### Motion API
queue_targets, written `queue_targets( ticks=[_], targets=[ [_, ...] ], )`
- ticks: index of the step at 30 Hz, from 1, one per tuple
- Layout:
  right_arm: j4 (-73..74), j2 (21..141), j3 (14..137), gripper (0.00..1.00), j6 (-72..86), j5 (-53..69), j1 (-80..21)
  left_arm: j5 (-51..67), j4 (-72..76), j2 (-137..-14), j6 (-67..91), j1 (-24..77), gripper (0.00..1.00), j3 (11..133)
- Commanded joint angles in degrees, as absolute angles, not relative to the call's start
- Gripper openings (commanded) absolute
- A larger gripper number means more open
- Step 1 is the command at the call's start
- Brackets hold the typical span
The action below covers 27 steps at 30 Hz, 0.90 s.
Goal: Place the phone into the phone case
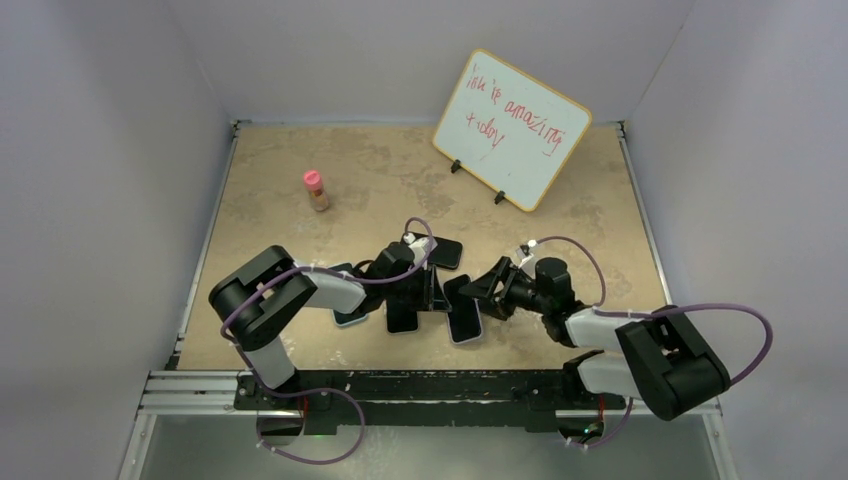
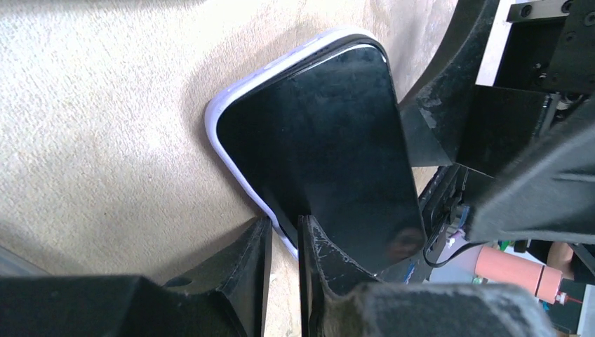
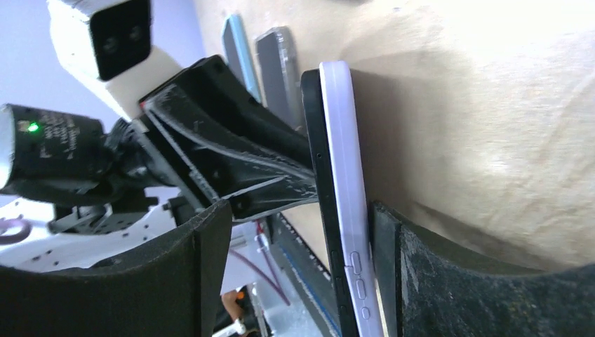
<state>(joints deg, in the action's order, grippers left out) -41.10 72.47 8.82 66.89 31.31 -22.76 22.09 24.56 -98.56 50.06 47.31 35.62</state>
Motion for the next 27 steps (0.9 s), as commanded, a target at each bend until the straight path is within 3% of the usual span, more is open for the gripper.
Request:
queue_targets(
  ticks=[1,6,11,18,27],
  targets=[
    [-52.0,71.4,8.4,0.71,73.5,39.5,-23.3,22.4,25.4,-96.1,48.6,48.2,0.22,35.1],
    [-47.1,70.8,8.8,0.69,69.5,38.4,-23.3,21.1,23.7,-94.3,47.7,48.2,0.23,34.4],
    [-38.6,70.0,10.5,0.53,64.0,36.5,-23.2,20.9,23.6,-93.6,47.7,48.2,0.24,33.9],
    [-31.0,69.5,12.6,0.46,58.0,32.8,-23.2,20.8,23.5,-93.7,47.8,48.3,0.28,34.2],
    [-29.4,71.1,13.5,0.0,55.7,31.9,-23.2,21.5,23.5,-93.7,47.7,48.3,0.3,34.4]
  ],
)
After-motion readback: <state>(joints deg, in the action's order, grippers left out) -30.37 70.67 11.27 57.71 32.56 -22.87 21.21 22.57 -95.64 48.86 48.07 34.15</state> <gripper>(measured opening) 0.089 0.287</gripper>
